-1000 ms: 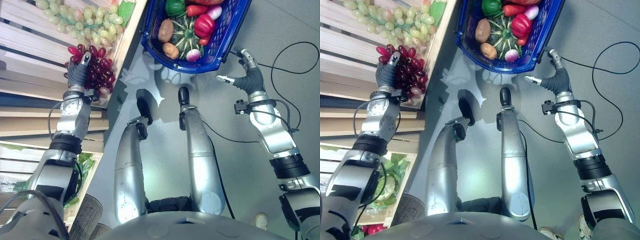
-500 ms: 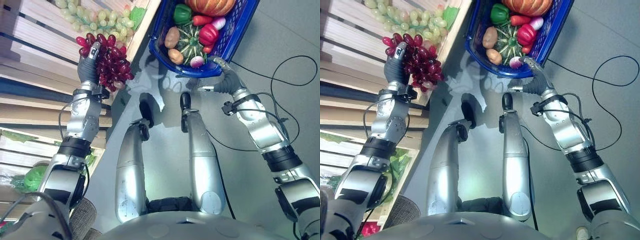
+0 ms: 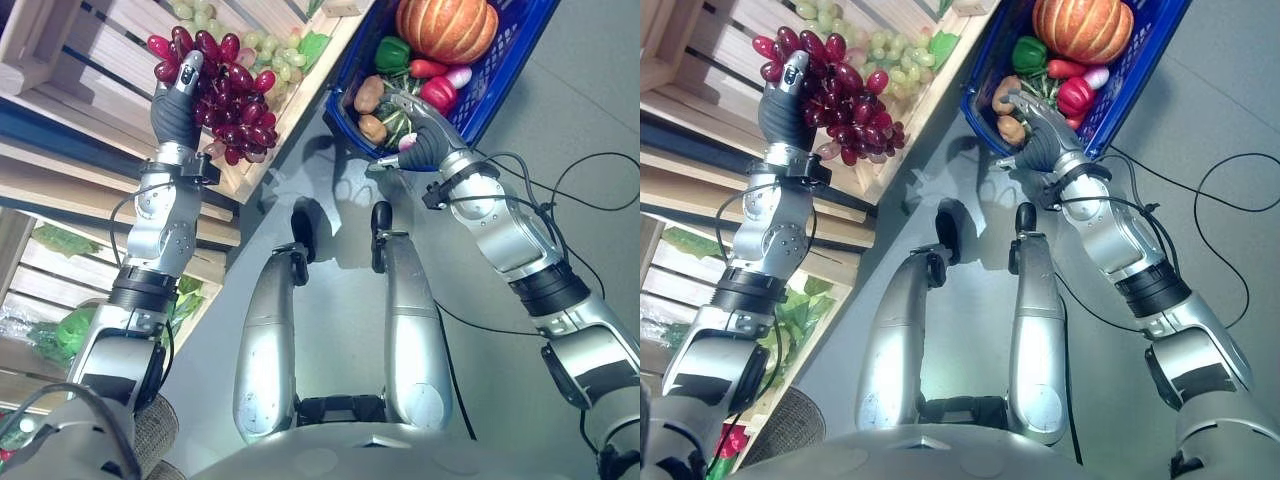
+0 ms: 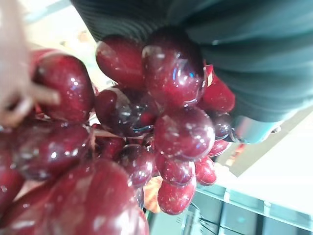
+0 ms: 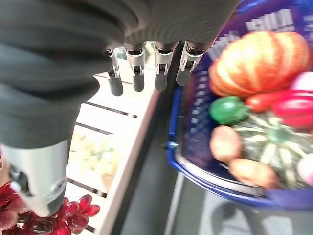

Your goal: Pick up fruits and vegetables into the basket

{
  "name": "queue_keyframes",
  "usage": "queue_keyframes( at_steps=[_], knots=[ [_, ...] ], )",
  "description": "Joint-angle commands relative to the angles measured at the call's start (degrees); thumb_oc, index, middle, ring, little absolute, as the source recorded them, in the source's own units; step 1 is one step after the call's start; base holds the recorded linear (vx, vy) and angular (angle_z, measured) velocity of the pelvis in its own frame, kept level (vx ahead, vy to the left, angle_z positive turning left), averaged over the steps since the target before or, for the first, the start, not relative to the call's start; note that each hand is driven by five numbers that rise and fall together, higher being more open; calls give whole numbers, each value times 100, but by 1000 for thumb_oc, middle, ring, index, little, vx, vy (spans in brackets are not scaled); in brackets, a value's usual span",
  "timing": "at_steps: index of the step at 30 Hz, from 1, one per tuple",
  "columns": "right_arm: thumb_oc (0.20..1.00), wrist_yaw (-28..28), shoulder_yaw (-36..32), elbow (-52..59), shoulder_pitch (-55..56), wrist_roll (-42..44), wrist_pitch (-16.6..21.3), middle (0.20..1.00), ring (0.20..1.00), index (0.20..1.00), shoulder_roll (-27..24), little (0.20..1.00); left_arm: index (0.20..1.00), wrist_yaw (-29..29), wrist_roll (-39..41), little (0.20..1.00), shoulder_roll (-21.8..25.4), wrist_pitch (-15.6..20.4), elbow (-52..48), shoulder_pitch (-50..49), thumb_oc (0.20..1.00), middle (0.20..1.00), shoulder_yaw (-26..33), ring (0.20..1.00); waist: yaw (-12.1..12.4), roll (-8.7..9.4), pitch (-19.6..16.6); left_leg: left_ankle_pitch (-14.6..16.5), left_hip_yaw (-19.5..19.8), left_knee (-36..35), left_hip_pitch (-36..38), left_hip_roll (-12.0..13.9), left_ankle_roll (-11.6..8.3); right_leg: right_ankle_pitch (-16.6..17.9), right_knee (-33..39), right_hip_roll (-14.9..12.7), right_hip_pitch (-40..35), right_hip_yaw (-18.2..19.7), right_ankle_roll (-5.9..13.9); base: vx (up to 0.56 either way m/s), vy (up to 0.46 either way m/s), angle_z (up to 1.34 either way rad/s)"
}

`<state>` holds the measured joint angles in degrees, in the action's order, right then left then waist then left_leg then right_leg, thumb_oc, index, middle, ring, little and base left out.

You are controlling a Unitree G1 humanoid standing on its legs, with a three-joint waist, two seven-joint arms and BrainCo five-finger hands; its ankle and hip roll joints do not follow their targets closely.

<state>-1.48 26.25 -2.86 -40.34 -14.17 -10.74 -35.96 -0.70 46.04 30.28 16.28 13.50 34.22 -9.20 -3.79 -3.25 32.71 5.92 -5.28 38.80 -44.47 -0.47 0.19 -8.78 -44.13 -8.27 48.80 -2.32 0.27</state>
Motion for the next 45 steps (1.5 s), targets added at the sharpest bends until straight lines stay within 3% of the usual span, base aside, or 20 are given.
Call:
queue_keyframes(
  at_steps=[1,9,21,26,31,43,44,45],
  knots=[
    [1000,-192,167,100,-383,278,369,1000,1000,1000,230,1000,200,-358,43,200,49,248,-722,240,200,200,-45,200,146,-302,-292,673,-387,-416,629,-288,199,-407,264,248,-480,-304,47,-13,3,11],
    [1000,-535,578,-186,-865,265,212,1000,1000,1000,693,1000,200,-589,129,200,-166,278,-1057,503,200,200,-422,200,285,-350,-292,664,-325,-497,844,-381,224,-391,364,152,-719,-389,44,-14,-5,10],
    [1000,-626,969,-550,-1042,777,285,1000,1000,1000,1287,1000,200,-760,269,200,-614,401,-1230,753,200,200,-904,200,386,-247,-292,656,-223,-509,906,-449,268,-318,445,112,-873,-502,70,-17,-40,5],
    [1000,-811,1033,-776,-1018,1237,525,1000,1000,1000,1597,1000,200,-735,327,200,-933,542,-1362,856,200,200,-1162,200,408,-204,-292,655,-172,-525,895,-486,295,-287,496,97,-913,-564,87,-23,-49,4],
    [1000,-636,1048,-923,-896,2125,707,1000,1000,1000,1926,1000,200,-790,492,200,-1205,603,-1491,862,200,200,-1331,200,424,-177,-292,638,-130,-547,889,-513,296,-262,526,80,-943,-613,100,-14,-48,5],
    [1000,-545,1070,-1100,-839,2509,1422,1000,1000,1000,2241,1000,200,-862,694,200,-1612,463,-1641,908,200,200,-1727,200,441,-143,-292,619,-73,-556,877,-555,324,-203,575,38,-986,-727,135,-8,-38,6],
    [369,-584,1032,-1059,-830,2570,1481,369,369,369,2257,369,200,-857,745,200,-1623,466,-1656,886,200,200,-1744,200,443,-140,-292,616,-67,-563,879,-558,325,-197,591,34,-997,-737,144,-4,-28,5],
    [200,-525,1014,-1036,-823,2721,1588,200,200,200,2266,200,200,-842,738,200,-1636,472,-1661,874,200,200,-1746,200,444,-137,-292,613,-64,-569,878,-557,326,-194,596,34,-998,-741,145,-3,-31,4]
  ],
)
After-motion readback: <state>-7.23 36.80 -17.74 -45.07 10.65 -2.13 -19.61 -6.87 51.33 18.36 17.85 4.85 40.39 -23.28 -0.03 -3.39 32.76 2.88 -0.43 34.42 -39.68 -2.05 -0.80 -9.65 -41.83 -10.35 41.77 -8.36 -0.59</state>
